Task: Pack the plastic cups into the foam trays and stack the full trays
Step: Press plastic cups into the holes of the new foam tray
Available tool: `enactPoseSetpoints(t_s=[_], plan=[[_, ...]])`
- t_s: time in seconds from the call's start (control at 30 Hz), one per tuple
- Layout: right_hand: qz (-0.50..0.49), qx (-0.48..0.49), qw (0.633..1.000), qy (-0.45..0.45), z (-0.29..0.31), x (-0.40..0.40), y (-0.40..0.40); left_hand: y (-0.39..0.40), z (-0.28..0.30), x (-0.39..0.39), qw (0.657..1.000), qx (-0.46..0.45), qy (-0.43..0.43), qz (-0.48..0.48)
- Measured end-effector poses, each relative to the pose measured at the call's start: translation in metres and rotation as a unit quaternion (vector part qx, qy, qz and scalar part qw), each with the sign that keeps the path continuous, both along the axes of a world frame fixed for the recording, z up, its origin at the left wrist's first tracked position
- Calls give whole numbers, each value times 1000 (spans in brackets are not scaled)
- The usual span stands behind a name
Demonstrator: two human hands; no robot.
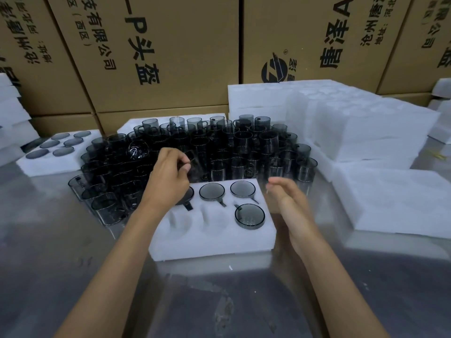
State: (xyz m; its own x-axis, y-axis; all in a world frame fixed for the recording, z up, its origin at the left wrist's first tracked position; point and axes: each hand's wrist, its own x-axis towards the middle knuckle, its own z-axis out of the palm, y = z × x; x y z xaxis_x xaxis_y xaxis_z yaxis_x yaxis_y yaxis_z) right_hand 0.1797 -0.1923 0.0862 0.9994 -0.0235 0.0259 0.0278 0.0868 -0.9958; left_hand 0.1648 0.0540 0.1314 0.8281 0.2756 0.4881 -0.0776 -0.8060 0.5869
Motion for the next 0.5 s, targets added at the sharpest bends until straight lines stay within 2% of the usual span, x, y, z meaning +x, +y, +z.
enactPoseSetpoints(t_s=[0.13,0.23,0.3,0.37,0.5], plan=[[57,-65,989,-121,36,-5,20,-22,3,-23,987,4,-126,-100],[141,-89,980,-110,61,-6,40,-40,3,-35,972,59,-179,-140],[160,-51,982,-90,67,-8,48,-48,4,-40,964,89,-188,-164],[132,-12,987,-87,64,-9,53,-50,6,-45,962,87,-184,-181],[119,6,985,-122,54,-11,54,-42,11,-51,969,-7,-156,-190]])
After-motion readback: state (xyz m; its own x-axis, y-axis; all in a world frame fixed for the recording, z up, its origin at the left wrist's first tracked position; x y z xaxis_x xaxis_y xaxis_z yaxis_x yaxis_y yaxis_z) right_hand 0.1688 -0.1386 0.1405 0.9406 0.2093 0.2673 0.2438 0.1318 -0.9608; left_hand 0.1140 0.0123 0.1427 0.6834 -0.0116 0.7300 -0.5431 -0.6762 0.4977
